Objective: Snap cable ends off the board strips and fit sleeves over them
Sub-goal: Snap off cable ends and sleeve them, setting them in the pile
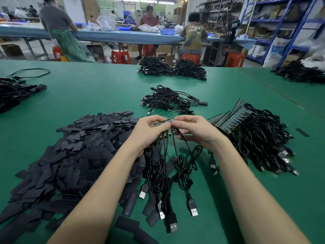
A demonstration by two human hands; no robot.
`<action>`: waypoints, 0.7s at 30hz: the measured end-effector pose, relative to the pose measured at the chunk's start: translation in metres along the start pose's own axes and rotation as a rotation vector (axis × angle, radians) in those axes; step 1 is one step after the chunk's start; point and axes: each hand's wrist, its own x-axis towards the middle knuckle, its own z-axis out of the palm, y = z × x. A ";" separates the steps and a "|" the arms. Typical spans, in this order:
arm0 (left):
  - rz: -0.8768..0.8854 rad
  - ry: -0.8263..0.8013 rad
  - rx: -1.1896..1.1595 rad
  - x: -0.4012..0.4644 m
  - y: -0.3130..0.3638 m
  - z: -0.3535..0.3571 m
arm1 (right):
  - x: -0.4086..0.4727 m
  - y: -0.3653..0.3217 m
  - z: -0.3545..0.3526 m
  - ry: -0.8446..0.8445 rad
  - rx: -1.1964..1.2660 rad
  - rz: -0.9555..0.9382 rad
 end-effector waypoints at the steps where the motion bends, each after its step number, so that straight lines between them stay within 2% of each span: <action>1: -0.015 -0.024 -0.063 -0.001 0.002 0.000 | -0.004 0.003 0.003 0.010 0.085 -0.005; 7: -0.122 -0.217 -0.289 -0.004 0.008 -0.004 | -0.013 0.000 0.005 -0.053 0.347 0.115; 12: -0.179 -0.291 -0.359 -0.009 0.013 -0.007 | -0.014 0.007 0.010 -0.078 0.592 0.235; 19: -0.242 -0.361 -0.534 -0.013 0.013 -0.003 | -0.017 0.016 0.014 -0.192 0.855 0.262; 21: -0.218 -0.407 -0.540 -0.011 0.012 -0.004 | -0.018 0.014 0.012 -0.204 0.838 0.240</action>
